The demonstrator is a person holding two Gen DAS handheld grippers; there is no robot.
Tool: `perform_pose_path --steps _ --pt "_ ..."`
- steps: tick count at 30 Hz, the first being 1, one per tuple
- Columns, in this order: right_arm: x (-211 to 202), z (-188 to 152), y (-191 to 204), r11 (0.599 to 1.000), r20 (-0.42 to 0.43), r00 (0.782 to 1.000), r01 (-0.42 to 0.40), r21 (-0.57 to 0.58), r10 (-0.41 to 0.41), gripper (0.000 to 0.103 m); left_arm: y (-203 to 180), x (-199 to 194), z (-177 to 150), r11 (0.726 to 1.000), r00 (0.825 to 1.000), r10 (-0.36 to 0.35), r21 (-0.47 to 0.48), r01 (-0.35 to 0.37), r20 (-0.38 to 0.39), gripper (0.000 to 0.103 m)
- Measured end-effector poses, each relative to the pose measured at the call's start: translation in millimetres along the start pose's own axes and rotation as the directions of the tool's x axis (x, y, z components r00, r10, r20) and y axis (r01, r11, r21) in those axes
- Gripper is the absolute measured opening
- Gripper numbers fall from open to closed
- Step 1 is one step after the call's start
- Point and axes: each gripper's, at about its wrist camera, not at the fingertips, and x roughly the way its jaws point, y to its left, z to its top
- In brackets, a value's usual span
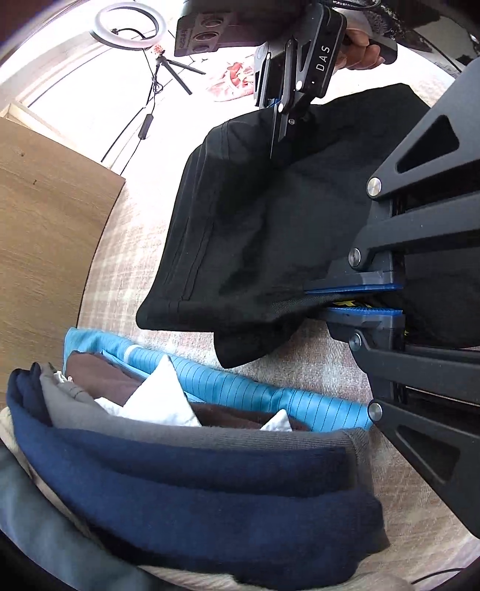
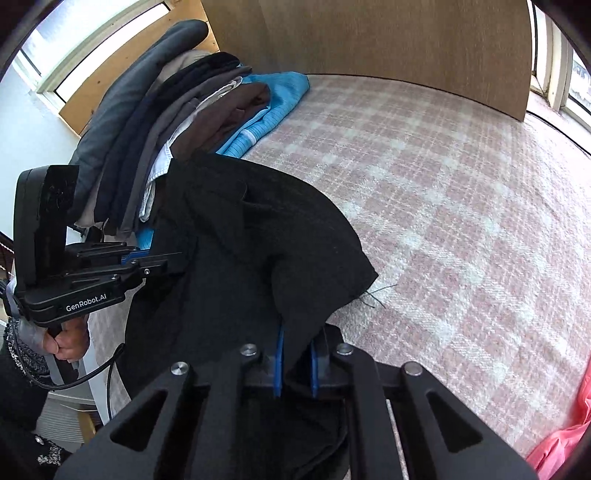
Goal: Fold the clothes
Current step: 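Grasp the folded shorts with both tools and lift them, then carry the folded shorts with both tools onto the stack of folded clothes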
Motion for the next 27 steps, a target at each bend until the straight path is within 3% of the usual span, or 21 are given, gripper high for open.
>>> perform_pose_path --steps 3,12,16,21,27 --pt "-20 -4 3 0.999 0.033 0.999 -0.027 0.02 0.026 0.01 -3 -19 2 0.999 0.999 -0.039 -0.013 0.04 0.03 0.005" --pt "-82 -13 33 0.999 0.126 0.991 -0.039 -0.011 0.04 0.01 -30 -87 -15 0.997 0.991 -0.04 0.077 0.031 0.128 0.005" --pt "-100 -21 44 1.0 0.155 0.988 -0.029 -0.004 0.029 0.01 -27 -111 -29 0.997 0.988 -0.069 0.05 0.063 0.141 0.005" --pt "-125 -28 73 0.999 0.182 0.983 0.019 -0.05 -0.01 0.01 -47 -129 -34 0.996 0.989 -0.005 0.084 -0.008 0.149 0.005" --pt "-151 -33 100 0.998 0.198 0.98 -0.005 -0.061 0.017 0.01 -64 -168 -49 0.991 0.984 0.04 0.117 -0.061 0.174 0.005"
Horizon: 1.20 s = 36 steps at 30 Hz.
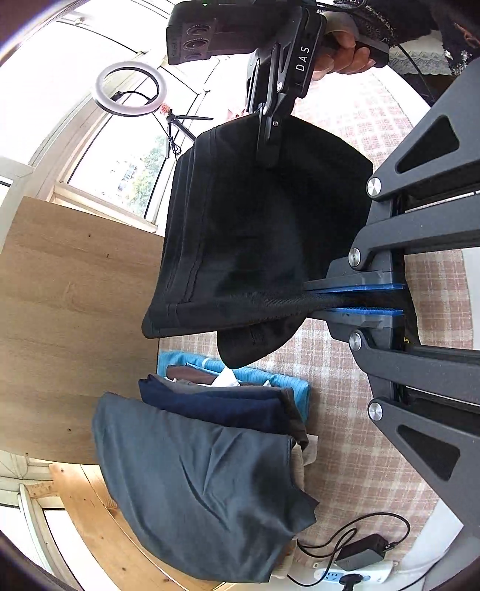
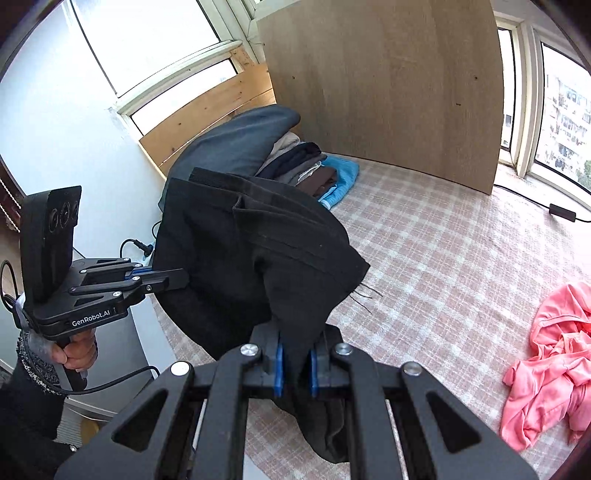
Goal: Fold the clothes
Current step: 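Carry the folded shorts with both tools onto the stack of folded clothes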
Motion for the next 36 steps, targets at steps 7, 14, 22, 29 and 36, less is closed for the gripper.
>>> perform_pose_path --steps 7,14,22,29,36 --pt "-19 9 40 0.999 0.021 0.999 -0.038 -0.018 0.038 0.01 10 -54 2 0.998 0.999 0.036 0.059 -0.038 0.038 0.005" --pt "-8 53 94 0.995 0.067 0.994 -0.08 -0.051 0.084 0.01 71 -106 35 0.996 0.993 0.061 0.062 -0.067 0.103 0.005" --pt "47 157 142 0.991 0.108 0.987 -0.116 -0.06 0.122 0.01 160 -115 113 0.982 0.973 0.152 0.084 -0.168 0.173 0.005" --pt "123 233 151 0.996 0.106 0.99 -0.091 0.023 0.089 0.01 233 -85 169 0.98 0.971 0.181 0.06 -0.192 0.154 0.005" --pt "200 271 133 0.999 0.047 0.999 0.006 0.052 -0.008 0.01 281 -14 196 0.977 0.977 0.203 0.047 -0.206 0.067 0.005"
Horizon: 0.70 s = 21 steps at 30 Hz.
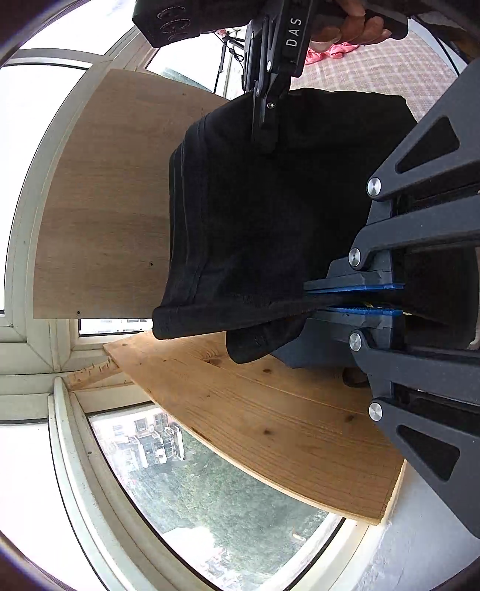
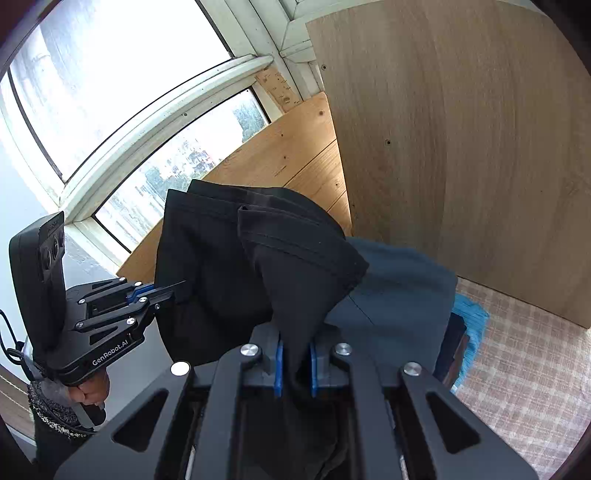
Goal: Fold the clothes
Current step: 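Carry the folded shorts with both tools onto the stack of folded clothes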
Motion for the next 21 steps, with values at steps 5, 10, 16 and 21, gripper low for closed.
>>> perform_pose_path --steps 5,10,16,21 --pt "19 22 -24 0.977 -0.022 0.977 0.212 -0.037 -0.213 0.025 2 45 -1 0.999 0.997 0.033 0.013 -0.032 -0.069 0.006" --pt "-35 43 -71 0.964 0.13 0.959 0.235 0.125 -0.251 0.038 -3 58 -2 0.998 0.995 0.045 0.054 -0.041 -0.084 0.006" --pt "16 18 -34 0.991 -0.013 0.992 0.123 -0.058 -0.124 0.038 6 62 12 0.996 0.992 0.084 0.039 -0.081 -0.092 0.017" --pt "67 6 -38 0.974 -0.143 0.964 0.216 -0.07 -0.224 0.038 11 42 22 0.984 0.983 0.175 0.023 -0.174 -0.048 0.021"
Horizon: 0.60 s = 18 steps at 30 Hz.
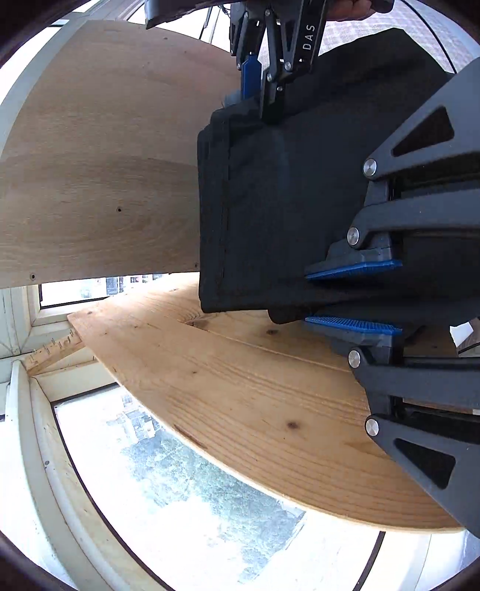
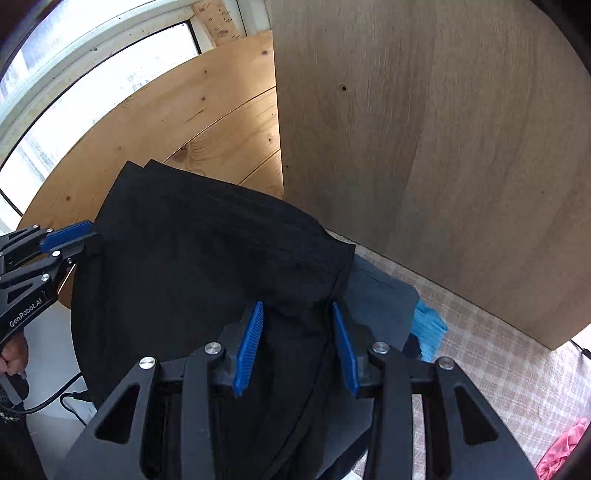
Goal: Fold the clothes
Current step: 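Carry the folded shorts with both tools onto the stack of folded clothes, then open both tools to release the shorts on the stack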
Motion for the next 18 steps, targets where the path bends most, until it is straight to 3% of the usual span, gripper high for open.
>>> perform_pose_path --steps 5,10,13,16,18 --pt "-25 -2 -3 1.0 0.054 0.999 -0.001 0.018 0.0 0.038 5 -26 -12 0.999 0.998 -0.039 -0.027 0.041 0.054 0.018" --pt "-72 -29 15 0.996 0.125 0.99 -0.059 -0.068 0.067 0.038 -18 -26 -41 0.987 0.986 -0.161 -0.01 0.161 0.037 0.021" --pt "-67 -44 35 0.989 0.095 0.992 -0.065 -0.132 0.078 0.043 -28 -2 -50 0.988 0.988 -0.154 0.001 0.154 -0.018 0.021" --pt "-32 -45 39 0.991 0.007 1.0 -0.012 -0.132 0.013 0.043 -32 30 -43 0.99 0.989 -0.14 -0.01 0.14 -0.056 0.021" --pt "-28 -46 35 0.995 -0.015 1.0 0.018 -0.098 -0.02 0.043 -29 26 -39 0.988 0.988 -0.147 -0.043 0.145 -0.046 0.02"
